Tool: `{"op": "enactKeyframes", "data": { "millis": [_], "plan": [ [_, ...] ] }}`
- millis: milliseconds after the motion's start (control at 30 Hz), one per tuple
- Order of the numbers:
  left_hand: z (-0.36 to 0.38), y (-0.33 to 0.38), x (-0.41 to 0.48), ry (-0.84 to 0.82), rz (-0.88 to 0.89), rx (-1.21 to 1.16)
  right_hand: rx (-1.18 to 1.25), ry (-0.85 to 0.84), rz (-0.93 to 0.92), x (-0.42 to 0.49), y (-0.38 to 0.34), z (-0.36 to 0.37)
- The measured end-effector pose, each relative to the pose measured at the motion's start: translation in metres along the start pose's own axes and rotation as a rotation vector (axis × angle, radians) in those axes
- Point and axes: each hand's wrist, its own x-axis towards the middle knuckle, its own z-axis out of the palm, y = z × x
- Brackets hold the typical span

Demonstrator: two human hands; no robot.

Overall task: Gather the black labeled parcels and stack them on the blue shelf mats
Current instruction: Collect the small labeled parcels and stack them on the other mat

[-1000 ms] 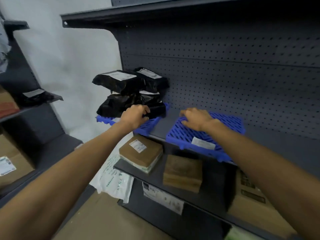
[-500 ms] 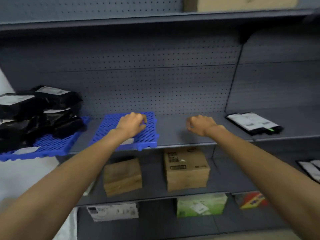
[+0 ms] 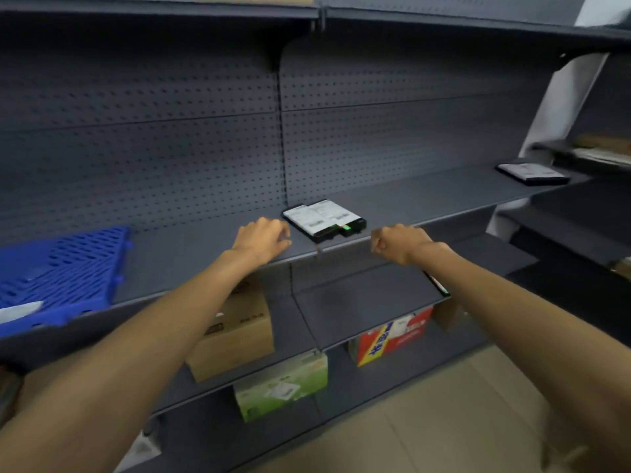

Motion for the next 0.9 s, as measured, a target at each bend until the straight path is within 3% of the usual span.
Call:
{"op": "enactKeyframes", "data": {
  "millis": [233, 433, 633, 900],
  "plan": [
    [0.051, 0.066, 0.034, 0.055, -0.086, -0.078, 0.027, 0.004, 0.004, 0.026, 0.075, 0.021],
    [0.078, 0.069, 0.081, 0.1, -0.142, -0.054, 0.09, 0.06, -0.112, 0.086, 0.068, 0.054],
    [0.108, 0.063, 0.142, 0.03, -0.186, -0.032, 0.19, 0.155, -0.178, 0.16, 0.051, 0.066],
    [0.133, 0.072, 0.175, -0.045, -0.327, -0.027, 0.22, -0.002, -0.224, 0.223, 0.043, 0.076]
  ]
}}
